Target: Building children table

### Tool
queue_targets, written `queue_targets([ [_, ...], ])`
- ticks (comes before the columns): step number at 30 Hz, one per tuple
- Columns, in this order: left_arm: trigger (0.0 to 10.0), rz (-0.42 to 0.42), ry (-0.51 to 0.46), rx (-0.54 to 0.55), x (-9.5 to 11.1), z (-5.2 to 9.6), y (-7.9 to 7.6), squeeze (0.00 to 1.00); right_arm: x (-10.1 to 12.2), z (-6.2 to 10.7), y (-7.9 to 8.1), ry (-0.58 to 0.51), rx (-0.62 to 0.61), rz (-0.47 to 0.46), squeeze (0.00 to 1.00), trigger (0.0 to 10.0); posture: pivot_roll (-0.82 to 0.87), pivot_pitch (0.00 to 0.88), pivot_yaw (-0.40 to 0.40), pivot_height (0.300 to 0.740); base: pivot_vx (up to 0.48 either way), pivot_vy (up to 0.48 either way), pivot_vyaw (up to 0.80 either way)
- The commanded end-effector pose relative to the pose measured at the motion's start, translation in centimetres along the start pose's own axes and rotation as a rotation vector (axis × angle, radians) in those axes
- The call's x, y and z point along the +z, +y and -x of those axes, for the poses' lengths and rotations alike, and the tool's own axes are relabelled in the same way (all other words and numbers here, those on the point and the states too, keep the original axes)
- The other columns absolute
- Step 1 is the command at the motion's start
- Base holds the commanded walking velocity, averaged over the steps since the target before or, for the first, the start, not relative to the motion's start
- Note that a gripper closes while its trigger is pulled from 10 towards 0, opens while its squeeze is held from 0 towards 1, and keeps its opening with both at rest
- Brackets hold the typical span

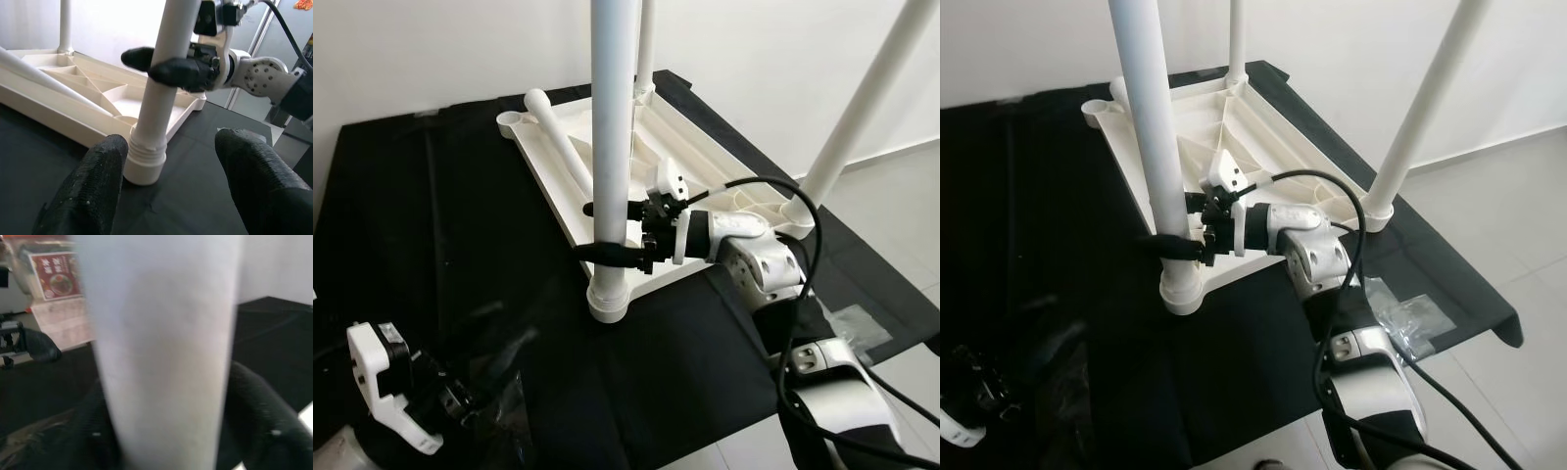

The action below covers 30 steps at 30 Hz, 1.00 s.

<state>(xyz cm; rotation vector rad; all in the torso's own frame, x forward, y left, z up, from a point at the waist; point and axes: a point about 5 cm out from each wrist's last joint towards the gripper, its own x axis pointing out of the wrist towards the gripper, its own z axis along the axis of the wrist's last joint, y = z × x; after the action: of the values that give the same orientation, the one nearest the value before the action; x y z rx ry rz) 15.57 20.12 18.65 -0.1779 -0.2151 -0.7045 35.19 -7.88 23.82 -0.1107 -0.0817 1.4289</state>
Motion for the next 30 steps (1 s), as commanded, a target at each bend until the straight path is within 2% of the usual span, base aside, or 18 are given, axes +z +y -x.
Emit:
queue_targets([
  [1,10.0,0.007,0.007,0.001,-0.1,0.0,-0.2,0.00,0.3,0.2,-0.3,-0.037,0.007,0.006,0.00,0.0,0.00,0.143,-0.024,0.740,0.000,0.000,0.00],
  [10,10.0,0.008,0.003,-0.003,-0.1,-0.1,-0.3,0.00,-0.2,0.8,-0.2,-0.057,-0.012,-0.005,0.00,0.0,-0.02,0.148,-0.022,0.740,0.000,0.000,0.00],
  [12,10.0,0.008,0.000,-0.005,-0.1,-0.2,-0.2,0.00,-0.7,1.3,-0.1,-0.063,-0.087,-0.016,0.00,0.0,-0.02,0.150,-0.024,0.740,0.000,0.000,0.00],
  [13,10.0,0.008,0.000,-0.005,-0.1,-0.2,-0.2,0.00,-0.7,1.3,-0.1,-0.063,-0.087,-0.016,0.00,0.0,-0.02,0.150,-0.024,0.740,0.000,0.000,0.00],
  [15,10.0,0.005,-0.003,-0.005,-0.1,-0.3,-0.2,0.00,-2.2,1.2,0.4,-0.036,-0.282,-0.049,0.00,0.0,-0.03,0.154,-0.029,0.740,0.000,0.000,0.00],
  [16,10.0,0.003,-0.004,-0.003,0.0,-0.2,-0.1,0.00,-3.7,1.3,0.6,0.034,-0.633,-0.020,0.00,0.0,-0.03,0.157,-0.027,0.740,0.000,0.000,0.00],
  [17,10.0,0.001,-0.005,-0.002,0.0,-0.2,0.0,0.00,-4.5,1.8,0.8,0.075,-0.889,0.015,0.00,0.0,-0.03,0.157,-0.027,0.740,0.000,0.000,0.00],
  [18,10.0,0.001,-0.005,-0.002,0.0,-0.2,0.0,0.00,-4.5,1.8,0.8,0.075,-0.889,0.015,0.00,0.0,-0.03,0.157,-0.027,0.740,0.000,0.000,0.00],
  [19,10.0,0.000,-0.007,-0.001,0.1,-0.3,0.1,0.00,-5.3,1.6,2.6,0.085,-0.952,-0.003,0.00,0.0,-0.03,0.162,-0.016,0.740,0.000,0.000,0.00],
  [20,10.0,0.000,-0.009,-0.001,0.1,-0.3,0.1,0.00,-5.5,1.4,4.0,0.076,-0.965,0.002,0.00,0.0,-0.03,0.162,-0.016,0.740,0.000,0.000,0.00],
  [21,10.0,0.000,-0.009,-0.001,0.1,-0.3,0.1,0.00,-5.5,1.4,4.0,0.076,-0.965,0.002,0.00,0.0,-0.03,0.162,-0.016,0.740,0.000,0.000,0.00],
  [22,10.0,-0.001,-0.009,-0.001,0.1,-0.4,0.1,0.00,-5.5,1.1,4.8,0.060,-0.925,-0.004,0.00,0.0,-0.03,0.162,-0.016,0.740,0.000,0.000,0.00],
  [23,10.0,-0.001,-0.009,-0.001,0.1,-0.4,0.1,0.00,-5.5,1.1,4.8,0.060,-0.925,-0.004,0.00,0.0,-0.03,0.162,-0.016,0.740,0.000,0.000,0.00],
  [26,10.0,0.004,-0.012,-0.016,0.0,-0.8,0.2,0.00,-5.6,-0.2,5.1,0.046,-0.824,-0.034,0.00,0.0,-0.04,0.147,-0.013,0.740,0.000,0.000,0.00],
  [30,10.0,0.001,-0.015,-0.017,0.0,-0.9,0.3,0.00,-5.6,-0.4,5.1,0.059,-0.838,-0.051,0.00,0.0,-0.04,0.145,-0.014,0.740,0.000,0.000,0.00],
])
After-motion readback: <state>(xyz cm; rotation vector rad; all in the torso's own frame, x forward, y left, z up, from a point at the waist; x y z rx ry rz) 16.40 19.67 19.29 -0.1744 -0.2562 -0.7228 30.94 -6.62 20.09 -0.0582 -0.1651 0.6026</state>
